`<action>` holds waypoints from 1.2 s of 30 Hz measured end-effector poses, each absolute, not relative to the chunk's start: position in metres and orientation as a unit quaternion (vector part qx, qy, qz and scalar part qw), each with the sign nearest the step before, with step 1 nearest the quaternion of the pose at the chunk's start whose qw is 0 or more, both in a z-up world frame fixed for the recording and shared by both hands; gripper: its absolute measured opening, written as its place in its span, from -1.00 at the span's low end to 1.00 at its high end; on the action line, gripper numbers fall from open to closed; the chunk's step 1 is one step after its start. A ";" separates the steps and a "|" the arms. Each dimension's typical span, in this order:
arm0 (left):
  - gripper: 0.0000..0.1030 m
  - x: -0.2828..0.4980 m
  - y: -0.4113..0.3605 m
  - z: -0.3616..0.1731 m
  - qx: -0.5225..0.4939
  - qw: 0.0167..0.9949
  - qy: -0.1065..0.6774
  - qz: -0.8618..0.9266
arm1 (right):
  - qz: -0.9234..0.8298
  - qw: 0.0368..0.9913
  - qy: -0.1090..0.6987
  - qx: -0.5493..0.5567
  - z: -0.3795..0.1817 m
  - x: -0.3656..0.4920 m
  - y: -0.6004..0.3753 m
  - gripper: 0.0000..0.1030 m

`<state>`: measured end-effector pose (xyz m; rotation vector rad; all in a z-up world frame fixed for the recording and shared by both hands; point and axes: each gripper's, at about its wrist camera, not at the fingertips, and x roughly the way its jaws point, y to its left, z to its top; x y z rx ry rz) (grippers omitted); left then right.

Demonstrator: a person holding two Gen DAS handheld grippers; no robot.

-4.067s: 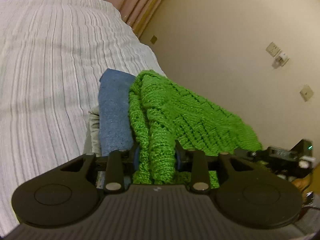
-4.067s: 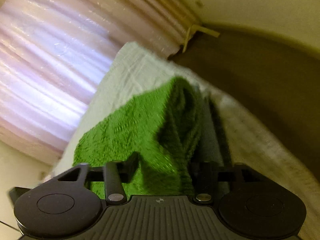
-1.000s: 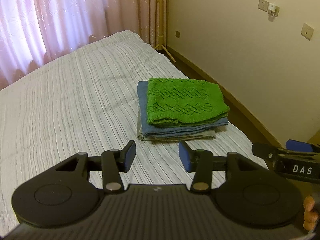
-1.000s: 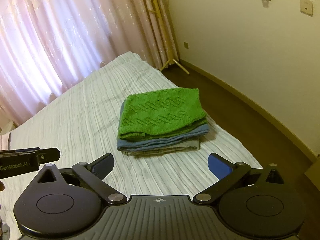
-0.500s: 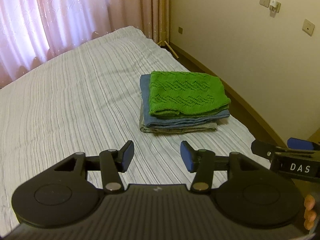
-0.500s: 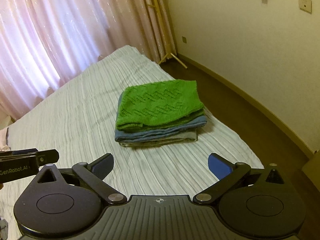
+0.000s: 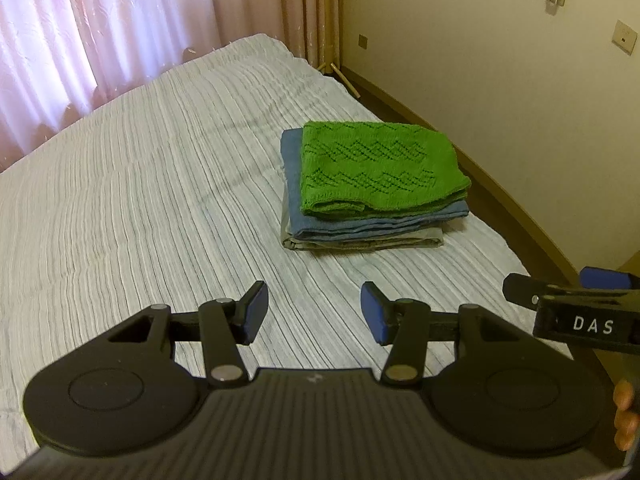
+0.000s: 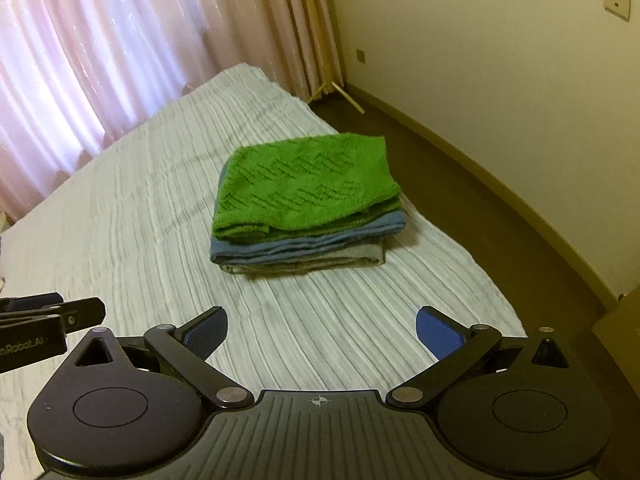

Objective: Fold clothes

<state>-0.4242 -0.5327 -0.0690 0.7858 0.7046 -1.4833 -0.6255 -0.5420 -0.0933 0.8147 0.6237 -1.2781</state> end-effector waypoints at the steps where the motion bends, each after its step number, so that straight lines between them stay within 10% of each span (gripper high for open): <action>1: -0.09 -0.424 -0.534 -0.071 0.342 0.613 0.307 -0.643 | -0.569 0.681 0.280 0.365 -0.095 -0.626 -0.543 0.99; 36: -0.09 -0.438 -0.573 -0.121 0.380 0.597 0.340 -0.619 | -0.551 0.653 0.331 0.401 -0.140 -0.635 -0.585 0.99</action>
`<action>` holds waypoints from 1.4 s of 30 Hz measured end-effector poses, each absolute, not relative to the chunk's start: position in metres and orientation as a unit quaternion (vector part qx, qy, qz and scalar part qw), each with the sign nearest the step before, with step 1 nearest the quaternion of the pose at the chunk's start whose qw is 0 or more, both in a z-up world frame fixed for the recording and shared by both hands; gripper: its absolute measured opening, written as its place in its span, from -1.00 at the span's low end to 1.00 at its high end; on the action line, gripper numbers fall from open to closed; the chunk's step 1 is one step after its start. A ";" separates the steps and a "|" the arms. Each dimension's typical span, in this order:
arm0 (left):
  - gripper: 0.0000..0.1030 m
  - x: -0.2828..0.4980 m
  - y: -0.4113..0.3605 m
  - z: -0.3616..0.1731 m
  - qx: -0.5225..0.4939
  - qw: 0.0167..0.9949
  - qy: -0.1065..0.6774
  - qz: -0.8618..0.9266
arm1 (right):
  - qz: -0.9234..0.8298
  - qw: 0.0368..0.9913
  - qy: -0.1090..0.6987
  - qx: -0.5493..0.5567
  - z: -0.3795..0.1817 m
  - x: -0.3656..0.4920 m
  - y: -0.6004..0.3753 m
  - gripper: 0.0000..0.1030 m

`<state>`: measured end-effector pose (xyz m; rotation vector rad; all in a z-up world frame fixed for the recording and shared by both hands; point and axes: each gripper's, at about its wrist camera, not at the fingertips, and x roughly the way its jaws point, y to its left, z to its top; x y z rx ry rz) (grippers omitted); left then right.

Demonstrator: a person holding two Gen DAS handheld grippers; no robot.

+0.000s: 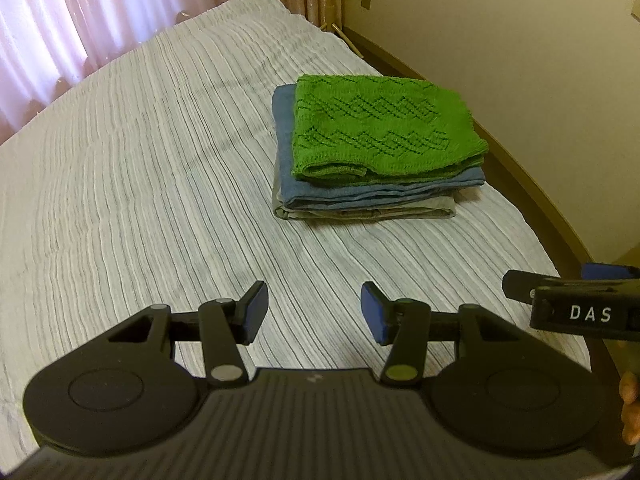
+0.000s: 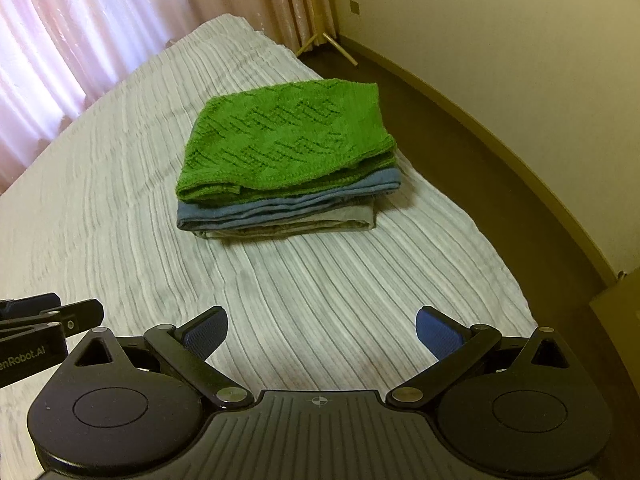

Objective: Fold clothes

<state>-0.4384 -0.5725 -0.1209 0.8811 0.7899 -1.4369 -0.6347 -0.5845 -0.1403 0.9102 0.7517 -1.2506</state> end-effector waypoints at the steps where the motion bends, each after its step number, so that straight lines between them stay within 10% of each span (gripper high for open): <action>1: -0.09 -0.438 -0.574 -0.122 0.380 0.597 0.342 -0.618 | -0.551 0.652 0.332 0.402 -0.142 -0.635 -0.586 0.99; 42: -0.09 -0.431 -0.634 -0.157 0.381 0.600 0.346 -0.613 | -0.554 0.626 0.353 0.420 -0.169 -0.628 -0.634 0.99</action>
